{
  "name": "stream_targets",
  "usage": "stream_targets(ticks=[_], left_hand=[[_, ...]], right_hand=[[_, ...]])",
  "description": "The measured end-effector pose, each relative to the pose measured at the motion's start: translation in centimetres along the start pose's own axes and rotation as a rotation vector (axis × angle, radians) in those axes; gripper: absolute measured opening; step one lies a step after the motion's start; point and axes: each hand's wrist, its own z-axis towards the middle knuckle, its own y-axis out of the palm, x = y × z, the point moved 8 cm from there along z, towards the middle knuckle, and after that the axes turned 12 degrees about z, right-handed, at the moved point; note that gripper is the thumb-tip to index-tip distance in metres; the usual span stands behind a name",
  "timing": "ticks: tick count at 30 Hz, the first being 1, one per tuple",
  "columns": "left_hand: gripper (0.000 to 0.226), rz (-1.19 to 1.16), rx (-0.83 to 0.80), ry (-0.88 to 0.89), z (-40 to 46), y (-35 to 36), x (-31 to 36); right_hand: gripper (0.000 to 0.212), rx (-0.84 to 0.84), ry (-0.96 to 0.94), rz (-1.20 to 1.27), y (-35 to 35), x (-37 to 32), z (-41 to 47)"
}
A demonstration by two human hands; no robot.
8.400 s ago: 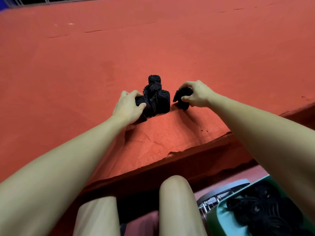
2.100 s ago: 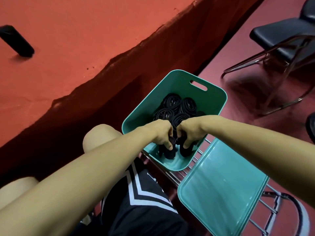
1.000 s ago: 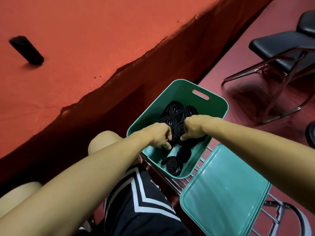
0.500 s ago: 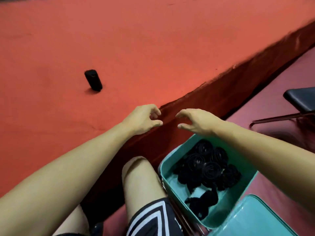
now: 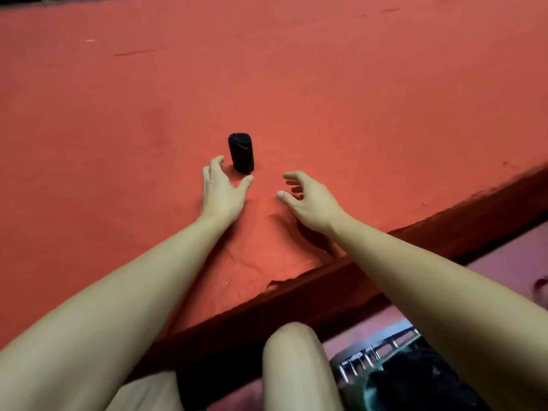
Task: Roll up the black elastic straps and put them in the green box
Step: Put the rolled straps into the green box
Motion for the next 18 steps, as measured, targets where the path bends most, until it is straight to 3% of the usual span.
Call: stream_targets(ticks=[4, 9, 13, 18], left_hand=[[0.089, -0.008, -0.046, 0.0, 4.4, 1.3, -1.6], [0.098, -0.067, -0.175, 0.033, 8.3, 3.2, -1.9], [0.065, -0.088, -0.154, 0.052, 9.0, 3.4, -1.4], [0.055, -0.156, -0.119, 0.098, 6.6, 1.8, 0.3]], right_hand=[[0.056, 0.026, -0.001, 0.148, 2.3, -0.7, 5.1], [0.055, -0.06, 0.019, 0.327, 3.8, -1.1, 10.3], [0.055, -0.197, -0.03, 0.462, 5.7, -1.8, 11.8], [0.07, -0.109, 0.021, 0.401, 3.8, -1.6, 9.6]])
